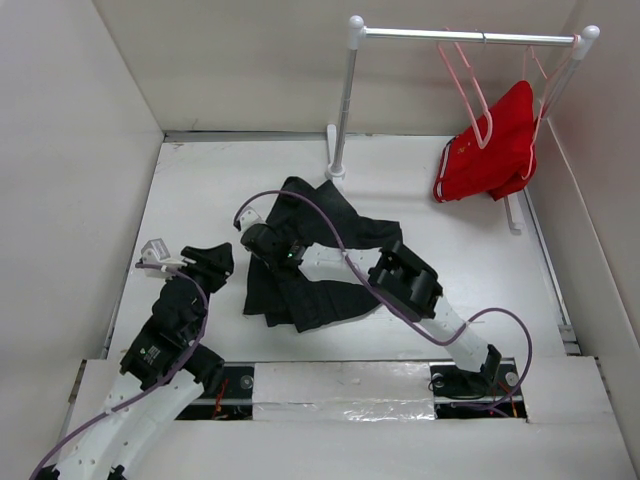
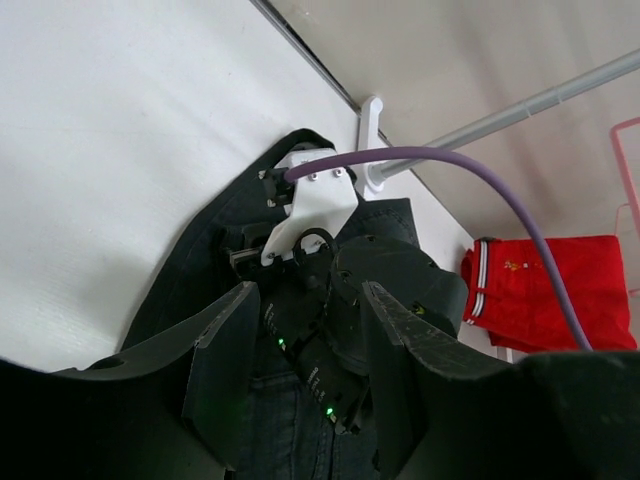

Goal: Place the trousers on the hanger
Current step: Flatten out the trousers at the center of the board.

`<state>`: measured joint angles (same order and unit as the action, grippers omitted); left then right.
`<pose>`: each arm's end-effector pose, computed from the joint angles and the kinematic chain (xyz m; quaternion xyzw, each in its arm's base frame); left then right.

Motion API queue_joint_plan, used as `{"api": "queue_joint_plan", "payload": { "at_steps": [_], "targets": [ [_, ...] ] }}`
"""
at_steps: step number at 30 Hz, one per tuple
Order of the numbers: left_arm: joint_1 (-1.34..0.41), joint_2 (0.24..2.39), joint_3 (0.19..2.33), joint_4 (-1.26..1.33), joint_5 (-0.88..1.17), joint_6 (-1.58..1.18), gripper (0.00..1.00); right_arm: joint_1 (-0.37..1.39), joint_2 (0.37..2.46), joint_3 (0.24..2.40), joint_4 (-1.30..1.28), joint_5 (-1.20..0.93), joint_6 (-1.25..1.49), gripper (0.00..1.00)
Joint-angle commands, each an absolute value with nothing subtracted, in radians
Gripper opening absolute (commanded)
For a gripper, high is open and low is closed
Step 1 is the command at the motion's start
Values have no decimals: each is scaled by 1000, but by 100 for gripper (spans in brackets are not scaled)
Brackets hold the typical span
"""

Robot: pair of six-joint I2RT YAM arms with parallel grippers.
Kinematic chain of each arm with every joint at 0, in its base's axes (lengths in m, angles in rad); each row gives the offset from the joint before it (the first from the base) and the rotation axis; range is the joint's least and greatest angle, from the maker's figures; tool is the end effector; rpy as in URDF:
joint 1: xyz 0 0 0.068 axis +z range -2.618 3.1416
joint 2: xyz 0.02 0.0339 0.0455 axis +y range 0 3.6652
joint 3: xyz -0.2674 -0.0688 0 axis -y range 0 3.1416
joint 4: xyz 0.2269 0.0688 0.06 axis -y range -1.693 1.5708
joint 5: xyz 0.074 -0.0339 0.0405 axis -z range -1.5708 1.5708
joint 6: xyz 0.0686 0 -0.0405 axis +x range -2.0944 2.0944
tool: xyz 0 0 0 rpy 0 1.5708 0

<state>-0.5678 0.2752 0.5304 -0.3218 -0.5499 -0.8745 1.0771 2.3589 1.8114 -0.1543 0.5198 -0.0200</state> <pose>0.1030 -0.0232 0.2927 -0.2907 0.6662 -0.2852 0.6247 0.2843 0.4563 0.1490 -0.3648 0.8044 0.0039 0.4689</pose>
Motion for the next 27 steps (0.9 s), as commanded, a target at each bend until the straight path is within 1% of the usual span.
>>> {"api": "queue_joint_plan", "payload": {
  "at_steps": [1,3,4,6,7,9,10,14,15,17,18,19,22,23,27],
  "targets": [
    [-568,262,529,-310,-557,-899,42,1088,2288,1821,-75,600,-3,1],
    [-568,267,525,-313,-555,-900,42,1088,2238,1790,-49,610,-3,0],
    [-568,268,519,-287,-551,-896,43,1088,2171,1755,-38,615,-3,0],
    [-568,294,500,-246,-505,-865,48,1088,2084,1698,-14,617,28,0],
    [-568,313,500,-224,-489,-861,51,1078,1986,1627,39,614,29,0],
    [-568,388,497,-203,-451,-854,51,1068,1892,1551,77,607,23,0],
    [-568,440,485,-171,-424,-851,52,1043,1805,1490,81,612,29,0],
    [-568,537,444,-86,-365,-848,53,967,1623,1344,49,623,96,0],
    [-568,551,430,-72,-361,-853,53,945,1523,1256,49,600,110,0],
    [-568,583,394,-29,-350,-856,54,905,1421,1168,52,575,139,0],
    [-568,597,385,-17,-341,-856,56,870,1328,1088,54,551,146,0],
    [-568,612,377,-6,-325,-848,60,852,1286,1054,46,536,152,0],
    [-568,719,374,35,-249,-819,60,793,1139,945,3,511,179,0],
    [-568,788,374,61,-204,-804,60,776,1105,924,-35,512,210,0],
    [-577,943,382,92,-195,-781,60,686,938,824,-123,543,267,0]
  ]
}}
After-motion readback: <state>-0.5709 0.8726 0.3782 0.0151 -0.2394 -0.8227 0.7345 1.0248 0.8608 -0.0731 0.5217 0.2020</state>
